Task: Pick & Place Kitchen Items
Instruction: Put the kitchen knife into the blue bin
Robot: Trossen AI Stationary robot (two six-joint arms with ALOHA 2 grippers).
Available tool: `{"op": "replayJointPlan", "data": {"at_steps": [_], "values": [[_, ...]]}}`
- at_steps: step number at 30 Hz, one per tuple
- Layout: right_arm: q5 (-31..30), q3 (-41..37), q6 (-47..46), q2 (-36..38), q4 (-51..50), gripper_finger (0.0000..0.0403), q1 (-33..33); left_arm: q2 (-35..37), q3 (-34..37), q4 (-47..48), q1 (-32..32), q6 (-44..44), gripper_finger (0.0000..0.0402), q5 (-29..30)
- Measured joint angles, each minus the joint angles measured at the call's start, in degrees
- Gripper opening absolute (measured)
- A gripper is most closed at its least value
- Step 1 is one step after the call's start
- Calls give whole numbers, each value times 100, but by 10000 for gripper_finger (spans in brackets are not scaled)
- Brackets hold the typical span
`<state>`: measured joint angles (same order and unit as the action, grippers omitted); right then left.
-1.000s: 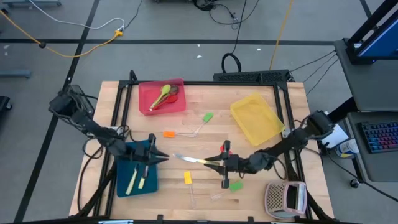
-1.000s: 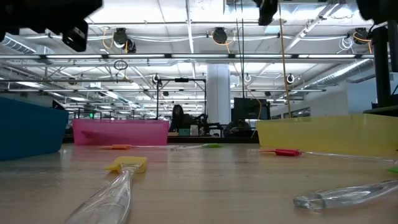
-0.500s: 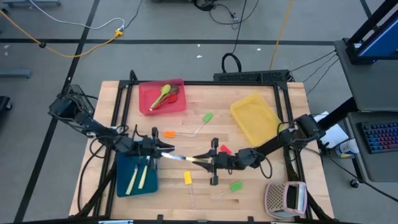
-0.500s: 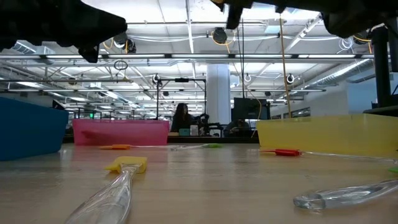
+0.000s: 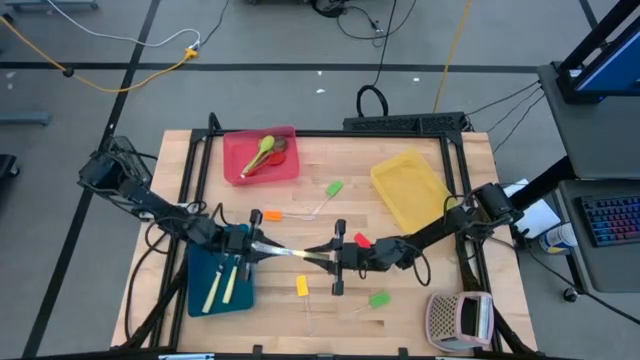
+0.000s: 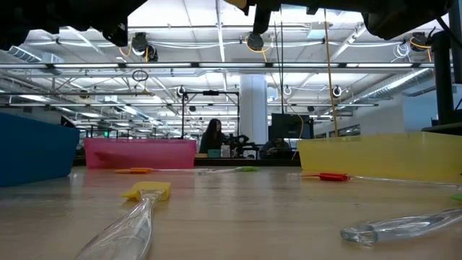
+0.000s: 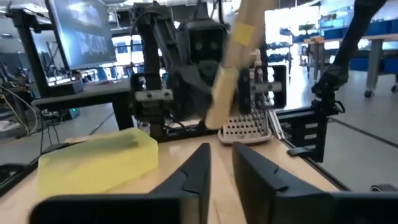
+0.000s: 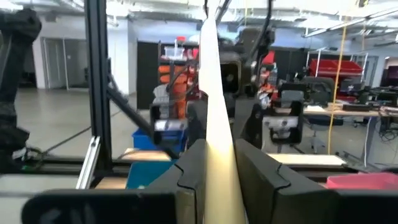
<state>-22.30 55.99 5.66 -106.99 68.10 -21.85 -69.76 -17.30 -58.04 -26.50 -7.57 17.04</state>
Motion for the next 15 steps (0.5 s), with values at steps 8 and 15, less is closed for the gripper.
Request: {"op": "replayJointPlan", "data": {"at_steps": [8, 15], "values": [[6, 0, 71, 1, 28, 61, 7, -2, -291, 87, 28, -9, 172, -44], [9, 0, 83, 1, 172, 61, 47, -566, -804, 89, 101, -44, 194, -47]]}}
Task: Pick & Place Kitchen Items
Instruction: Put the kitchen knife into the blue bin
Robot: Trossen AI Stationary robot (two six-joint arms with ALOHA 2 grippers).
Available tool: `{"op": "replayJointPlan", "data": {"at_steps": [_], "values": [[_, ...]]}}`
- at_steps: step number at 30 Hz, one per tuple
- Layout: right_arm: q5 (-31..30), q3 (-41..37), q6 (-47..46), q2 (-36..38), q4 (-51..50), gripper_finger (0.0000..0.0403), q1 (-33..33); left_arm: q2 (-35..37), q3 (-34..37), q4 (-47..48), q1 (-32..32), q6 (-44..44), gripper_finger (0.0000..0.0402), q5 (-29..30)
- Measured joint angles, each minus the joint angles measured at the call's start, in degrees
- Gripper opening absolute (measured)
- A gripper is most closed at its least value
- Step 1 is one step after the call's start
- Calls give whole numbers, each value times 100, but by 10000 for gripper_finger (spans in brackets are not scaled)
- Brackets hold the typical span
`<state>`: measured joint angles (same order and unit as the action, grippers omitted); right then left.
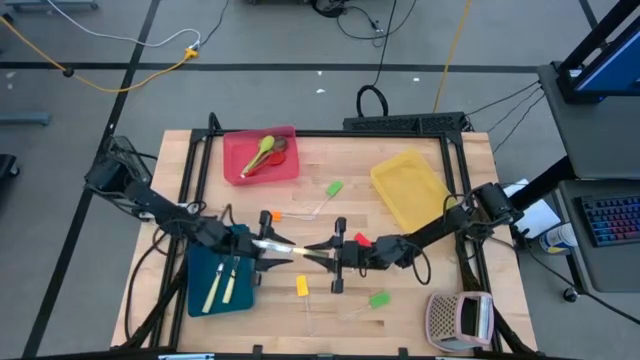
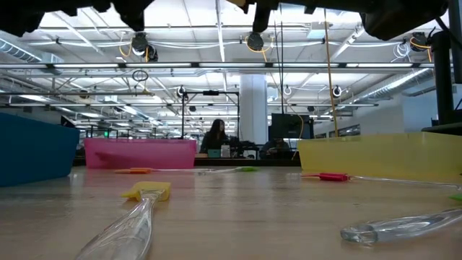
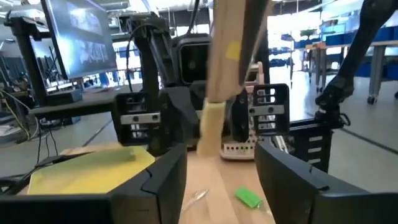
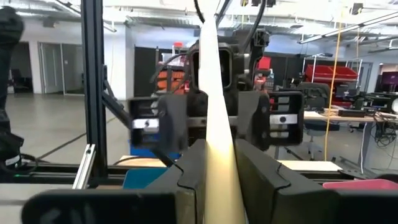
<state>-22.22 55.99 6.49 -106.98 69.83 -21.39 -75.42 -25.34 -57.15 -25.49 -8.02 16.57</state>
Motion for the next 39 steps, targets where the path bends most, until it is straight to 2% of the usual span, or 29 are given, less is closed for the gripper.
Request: {"op": "replayJointPlan", "data": {"at_steps": [7, 14, 32, 39], "values": [[11, -2, 11, 14, 179, 61, 29, -734, -652, -91, 110, -316, 175, 25], [2, 0, 374, 16, 188, 61, -94, -731, -743, -43, 100, -365, 158, -18], [-85, -7, 657, 0, 22, 61, -299, -702, -756, 212, 23, -344, 157, 154], [-891, -13, 1081, -7, -22, 61, -531, -702, -756, 169, -94, -504, 157, 226]]}}
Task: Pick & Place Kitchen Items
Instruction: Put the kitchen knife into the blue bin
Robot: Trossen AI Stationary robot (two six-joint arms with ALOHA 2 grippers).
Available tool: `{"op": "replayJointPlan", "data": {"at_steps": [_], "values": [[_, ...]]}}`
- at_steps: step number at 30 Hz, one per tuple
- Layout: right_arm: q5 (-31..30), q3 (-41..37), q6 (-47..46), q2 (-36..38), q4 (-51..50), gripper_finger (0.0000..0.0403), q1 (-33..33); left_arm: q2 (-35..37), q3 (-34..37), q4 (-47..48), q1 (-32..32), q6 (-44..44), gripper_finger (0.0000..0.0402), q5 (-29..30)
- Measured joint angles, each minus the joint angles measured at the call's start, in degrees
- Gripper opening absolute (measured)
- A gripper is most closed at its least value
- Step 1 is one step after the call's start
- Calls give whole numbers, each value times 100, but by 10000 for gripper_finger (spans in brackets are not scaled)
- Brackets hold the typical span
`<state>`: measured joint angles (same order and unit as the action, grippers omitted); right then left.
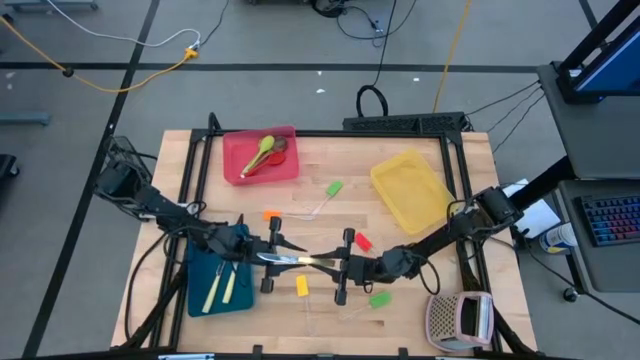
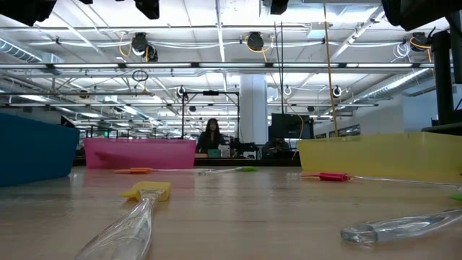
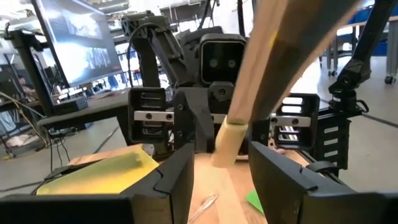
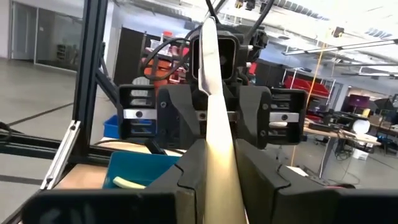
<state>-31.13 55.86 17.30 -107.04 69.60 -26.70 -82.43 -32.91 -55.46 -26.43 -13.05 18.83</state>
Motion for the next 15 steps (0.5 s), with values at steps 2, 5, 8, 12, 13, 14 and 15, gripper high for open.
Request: {"op": "replayJointPlan", "data": {"at_steps": [2, 5, 8, 12, 13, 14, 15], "values": [[-7, 0, 2, 0, 8, 61, -12, 0, 0, -81, -6, -51, 157, -4], [-11, 0, -16, 0, 10, 61, -1, 0, 0, -203, -7, -57, 157, -53], [-7, 0, -40, 0, 28, 61, 56, 0, 0, -201, 3, -87, 157, -63], [211, 0, -229, 0, 42, 61, 197, 0, 0, -199, 17, -149, 156, -74], [386, 0, -303, 0, 39, 61, 249, 0, 0, -199, 15, -163, 156, -74], [557, 0, -387, 0, 42, 61, 297, 0, 0, -199, 15, -169, 156, -71], [719, -2, -476, 0, 39, 61, 339, 0, 0, -202, 13, -174, 153, -75]]}}
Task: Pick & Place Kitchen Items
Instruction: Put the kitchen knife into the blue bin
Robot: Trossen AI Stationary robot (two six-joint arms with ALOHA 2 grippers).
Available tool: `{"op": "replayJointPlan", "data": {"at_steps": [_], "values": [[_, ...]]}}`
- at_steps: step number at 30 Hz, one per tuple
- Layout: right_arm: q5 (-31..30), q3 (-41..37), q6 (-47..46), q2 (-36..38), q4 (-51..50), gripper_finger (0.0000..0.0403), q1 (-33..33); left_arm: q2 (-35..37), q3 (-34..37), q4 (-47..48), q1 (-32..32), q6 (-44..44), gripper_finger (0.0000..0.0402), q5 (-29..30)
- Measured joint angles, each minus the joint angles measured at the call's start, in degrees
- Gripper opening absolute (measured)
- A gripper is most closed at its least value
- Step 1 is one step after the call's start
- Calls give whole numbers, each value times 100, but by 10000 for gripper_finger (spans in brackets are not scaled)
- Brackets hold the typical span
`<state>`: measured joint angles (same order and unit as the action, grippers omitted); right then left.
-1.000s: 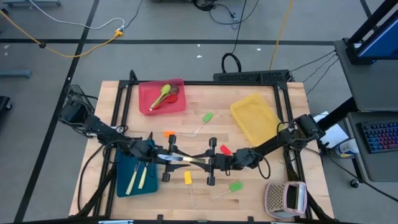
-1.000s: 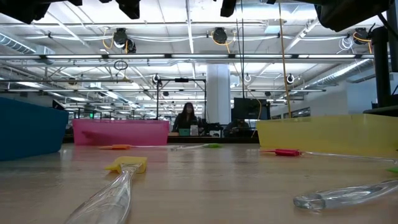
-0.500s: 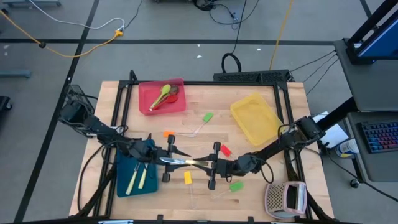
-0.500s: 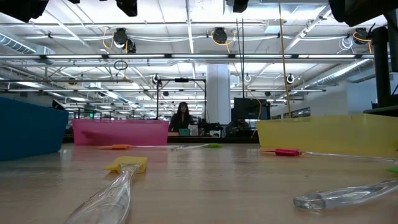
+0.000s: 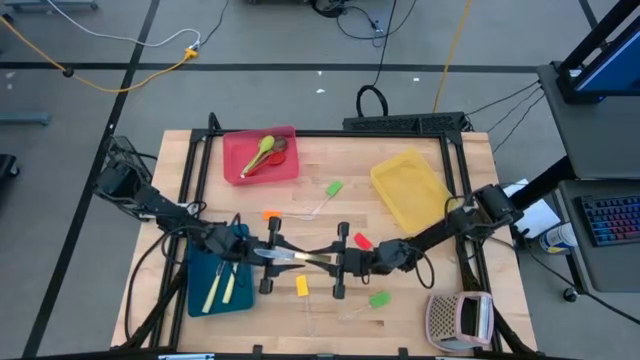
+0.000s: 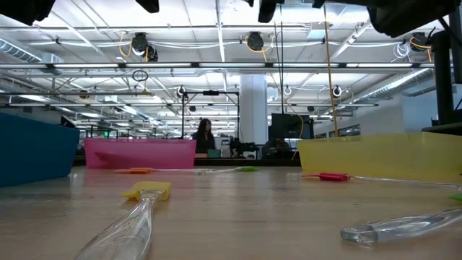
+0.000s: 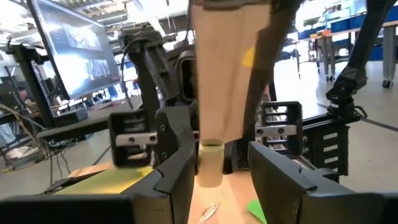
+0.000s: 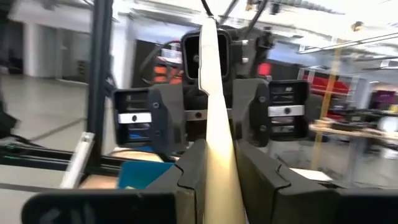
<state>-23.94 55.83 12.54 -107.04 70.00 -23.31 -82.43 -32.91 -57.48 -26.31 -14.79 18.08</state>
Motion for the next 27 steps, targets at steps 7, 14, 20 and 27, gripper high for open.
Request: {"op": "replayJointPlan", "data": {"at_steps": [7, 14, 20, 27], "values": [[181, 2, -314, 2, -304, 61, 118, -1, 0, 24, 7, -8, 97, 4], [176, 2, -256, 2, -304, 67, 116, -1, 0, 20, 32, -13, 49, 16], [154, 2, -272, 2, -336, 95, 115, -2, 0, 119, 59, 88, 49, 6], [21, 2, -16, 2, -367, 140, 22, -2, 0, 305, 53, 245, 49, 19]]}}
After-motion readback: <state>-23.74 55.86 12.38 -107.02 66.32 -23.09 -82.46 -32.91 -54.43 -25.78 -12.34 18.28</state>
